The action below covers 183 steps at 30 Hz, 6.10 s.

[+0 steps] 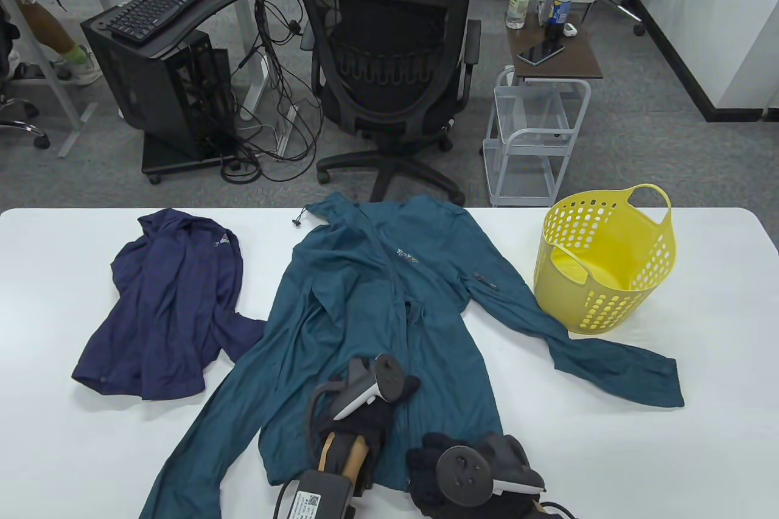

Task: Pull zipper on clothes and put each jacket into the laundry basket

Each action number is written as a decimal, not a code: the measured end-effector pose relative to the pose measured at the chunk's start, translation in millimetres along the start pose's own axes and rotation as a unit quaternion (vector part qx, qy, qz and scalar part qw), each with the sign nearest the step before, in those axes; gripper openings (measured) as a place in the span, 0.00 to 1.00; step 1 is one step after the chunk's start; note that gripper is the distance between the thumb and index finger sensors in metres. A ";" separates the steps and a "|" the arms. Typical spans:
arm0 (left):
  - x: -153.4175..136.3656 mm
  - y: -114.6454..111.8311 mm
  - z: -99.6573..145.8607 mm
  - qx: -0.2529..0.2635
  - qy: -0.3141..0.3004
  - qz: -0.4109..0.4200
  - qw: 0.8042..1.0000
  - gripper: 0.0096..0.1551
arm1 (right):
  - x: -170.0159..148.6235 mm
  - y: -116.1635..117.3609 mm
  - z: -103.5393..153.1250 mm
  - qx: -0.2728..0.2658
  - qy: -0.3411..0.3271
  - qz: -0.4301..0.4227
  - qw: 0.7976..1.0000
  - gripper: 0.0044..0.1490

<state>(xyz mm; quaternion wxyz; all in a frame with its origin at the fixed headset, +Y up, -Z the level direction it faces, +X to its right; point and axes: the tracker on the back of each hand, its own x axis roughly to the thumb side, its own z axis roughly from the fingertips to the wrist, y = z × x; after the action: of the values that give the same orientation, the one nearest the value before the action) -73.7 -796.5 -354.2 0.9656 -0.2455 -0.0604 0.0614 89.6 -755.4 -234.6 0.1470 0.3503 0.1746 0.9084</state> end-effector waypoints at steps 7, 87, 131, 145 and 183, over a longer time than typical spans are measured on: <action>-5.4 0.0 -0.7 0.006 0.001 -0.002 1.000 0.32 | 3.6 2.2 0.6 0.013 -0.012 -0.020 1.000 0.25; 8.7 -26.5 34.9 -0.195 -0.131 0.624 0.745 0.46 | -80.2 -18.9 -19.6 -0.057 0.309 -0.206 0.927 0.51; 29.2 21.5 78.2 -0.199 -0.172 0.411 0.873 0.66 | -77.3 -83.3 73.0 -0.396 -0.060 -0.347 0.848 0.27; 19.7 42.7 80.1 -0.002 -0.221 0.519 0.826 0.23 | -83.8 -83.0 78.8 -0.402 0.132 -0.160 0.892 0.27; 39.8 75.6 136.3 0.422 -0.289 0.188 0.839 0.43 | -55.6 -88.1 76.8 -0.308 -0.112 -0.341 0.881 0.40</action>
<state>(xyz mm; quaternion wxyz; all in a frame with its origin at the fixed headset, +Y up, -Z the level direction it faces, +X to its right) -61.2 -661.1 -268.3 0.8843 0.2081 -0.2575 0.3293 194.7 -681.7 -250.9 0.5669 0.3059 -0.0227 0.7645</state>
